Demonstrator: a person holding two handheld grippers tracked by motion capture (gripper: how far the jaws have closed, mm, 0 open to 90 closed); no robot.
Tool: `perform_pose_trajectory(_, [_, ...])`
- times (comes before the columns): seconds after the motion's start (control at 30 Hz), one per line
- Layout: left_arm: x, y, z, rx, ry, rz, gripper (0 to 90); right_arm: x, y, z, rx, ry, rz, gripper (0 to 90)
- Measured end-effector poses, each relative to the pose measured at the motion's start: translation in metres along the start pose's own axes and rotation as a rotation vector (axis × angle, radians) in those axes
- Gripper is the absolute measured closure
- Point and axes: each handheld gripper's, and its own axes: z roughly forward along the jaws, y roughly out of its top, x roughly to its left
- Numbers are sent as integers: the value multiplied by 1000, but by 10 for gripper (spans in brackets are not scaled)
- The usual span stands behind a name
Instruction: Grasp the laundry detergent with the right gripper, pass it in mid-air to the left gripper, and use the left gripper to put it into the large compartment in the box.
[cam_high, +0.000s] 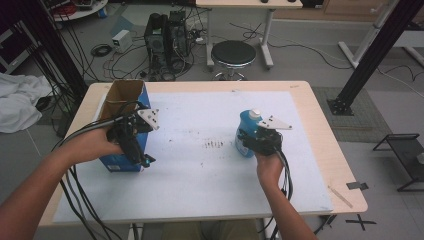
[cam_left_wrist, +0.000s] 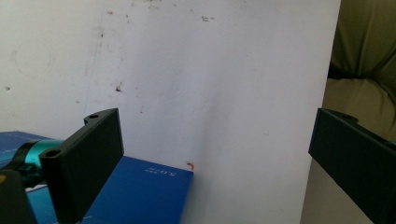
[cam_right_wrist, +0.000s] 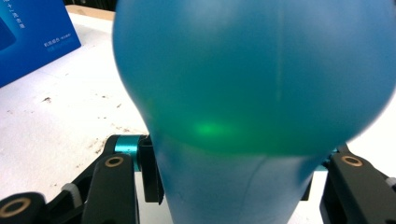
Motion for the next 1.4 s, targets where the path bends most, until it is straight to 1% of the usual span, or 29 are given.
perform_pose_trajectory(0.1, [0,1,-1,-2,7,2,31,-3,2,-2,12,20,-5,438])
perform_pose_trajectory(0.13, [1,2,-2,-5,2,3,30,-4,2,-3,17,16,-25,438])
perform_pose_trajectory(0.17, [0,2,-2,-7,-1,0,31,-4,3,-4,29,25,-24,438])
perform_pose_trajectory(0.2, [0,3,-2,-7,3,4,31,-5,3,-6,43,38,-23,439])
perform_pose_trajectory(0.3, [0,5,-3,-10,3,3,31,-7,6,-12,62,69,-54,439])
perform_pose_trajectory(0.33, [0,7,-3,-6,2,6,31,-8,7,-13,53,77,-67,439])
perform_pose_trajectory(0.37, [0,8,-3,-5,2,7,30,-8,9,-17,71,98,-63,440])
perform_pose_trajectory(0.4, [-1,9,-2,-14,4,2,31,-10,11,-19,81,112,-76,440])
perform_pose_trajectory(0.43, [0,10,-2,-6,8,12,31,-11,12,-22,84,131,-86,440])
perform_pose_trajectory(0.47, [-2,11,-1,-28,9,-12,31,-11,14,-25,85,143,-91,439])
perform_pose_trajectory(0.5, [-1,12,-3,-9,3,10,31,-10,16,-28,83,162,-86,440])
perform_pose_trajectory(0.57, [-2,15,-2,-13,1,7,31,-11,21,-35,80,212,-97,439])
perform_pose_trajectory(0.6, [-2,16,-2,-10,4,13,31,-13,23,-37,72,243,-121,439])
perform_pose_trajectory(0.63, [-4,18,-2,-17,-4,0,31,-13,25,-40,69,262,-128,439])
perform_pose_trajectory(0.67, [-3,20,-3,-5,0,22,31,-13,27,-43,66,286,-136,440])
perform_pose_trajectory(0.73, [-5,23,-4,-31,0,7,31,-13,31,-47,57,333,-167,439])
perform_pose_trajectory(0.77, [-4,25,-6,-8,4,34,31,-13,33,-49,55,364,-179,439])
perform_pose_trajectory(0.8, [-7,26,-5,-44,6,2,31,-14,33,-51,53,381,-195,440])
perform_pose_trajectory(0.83, [-7,28,-6,-40,1,13,31,-15,34,-51,44,405,-218,440])
perform_pose_trajectory(0.87, [-8,30,-6,-47,5,9,31,-15,35,-52,43,427,-225,440])
perform_pose_trajectory(0.93, [-8,35,-8,-35,6,31,31,-16,36,-54,39,474,-245,440])
perform_pose_trajectory(1.0, [-10,38,-9,-35,3,28,30,-15,36,-55,41,513,-263,441])
perform_pose_trajectory(1.07, [-11,42,-9,-35,7,33,31,-13,36,-56,49,551,-259,443])
perform_pose_trajectory(1.1, [-13,43,-9,-46,7,22,31,-13,37,-56,52,582,-284,445])
perform_pose_trajectory(1.13, [-12,46,-10,-31,7,40,31,-11,37,-57,58,601,-288,445])
perform_pose_trajectory(1.2, [-14,50,-11,-30,14,46,31,-10,39,-56,35,627,-335,445])
perform_pose_trajectory(1.27, [-16,53,-12,-39,12,46,31,-7,42,-56,39,666,-351,445])
perform_pose_trajectory(1.33, [-17,56,-14,-28,13,61,31,-5,44,-56,33,700,-370,445])
perform_pose_trajectory(1.4, [-18,59,-14,-34,6,60,31,-2,46,-55,29,735,-396,446])
